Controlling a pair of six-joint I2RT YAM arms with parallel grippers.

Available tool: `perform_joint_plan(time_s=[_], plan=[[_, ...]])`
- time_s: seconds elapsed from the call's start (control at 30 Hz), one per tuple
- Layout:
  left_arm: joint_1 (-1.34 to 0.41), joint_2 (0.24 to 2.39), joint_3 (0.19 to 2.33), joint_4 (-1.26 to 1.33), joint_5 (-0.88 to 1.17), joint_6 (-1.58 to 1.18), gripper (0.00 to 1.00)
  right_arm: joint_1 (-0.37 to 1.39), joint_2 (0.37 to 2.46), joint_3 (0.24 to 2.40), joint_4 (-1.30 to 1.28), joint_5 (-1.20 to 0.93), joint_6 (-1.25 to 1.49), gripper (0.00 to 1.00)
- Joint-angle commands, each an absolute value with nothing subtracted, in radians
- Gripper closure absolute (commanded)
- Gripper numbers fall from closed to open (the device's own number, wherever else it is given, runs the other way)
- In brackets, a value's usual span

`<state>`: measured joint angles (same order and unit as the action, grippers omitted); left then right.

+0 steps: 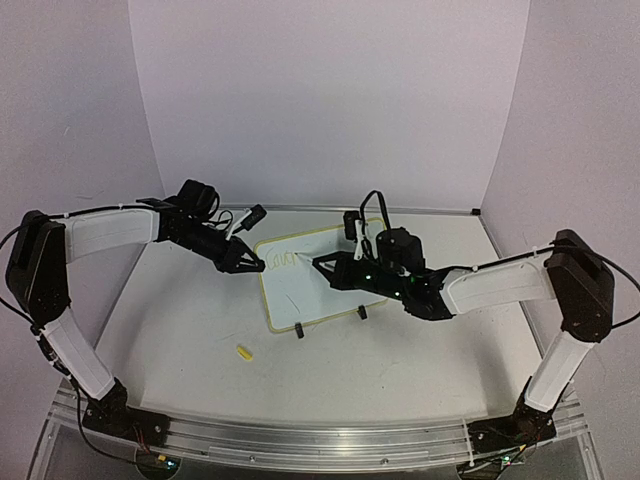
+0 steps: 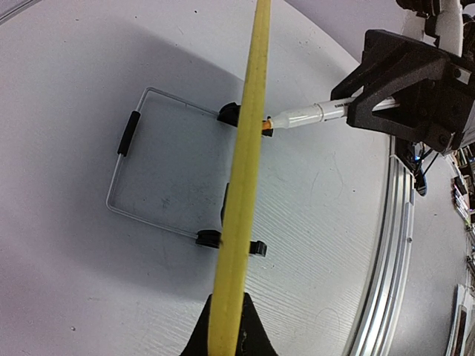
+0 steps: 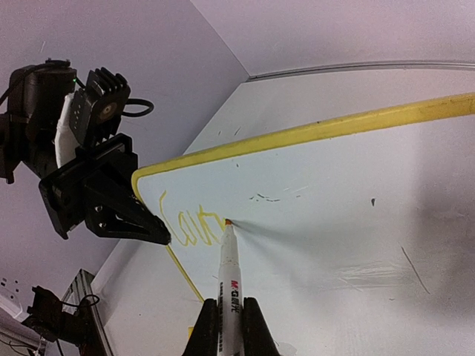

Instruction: Write a sentence on the whiteboard

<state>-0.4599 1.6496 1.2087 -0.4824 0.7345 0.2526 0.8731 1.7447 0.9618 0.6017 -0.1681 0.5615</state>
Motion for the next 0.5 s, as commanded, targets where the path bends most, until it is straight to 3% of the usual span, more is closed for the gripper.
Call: perform_joint_plan(time_s=[0.0,0.47], plan=[[-0.462,1.653,1.228,-0.523,0.626,0.289,1.00,0.865,1.728,0.944,0.596,-0.065,0.576,1.00],[-0.462,1.649,1.229,-0.522,0.625,0.289,1.00,0.866,1.718,0.954,0.591,-0.089,0.553,1.00]])
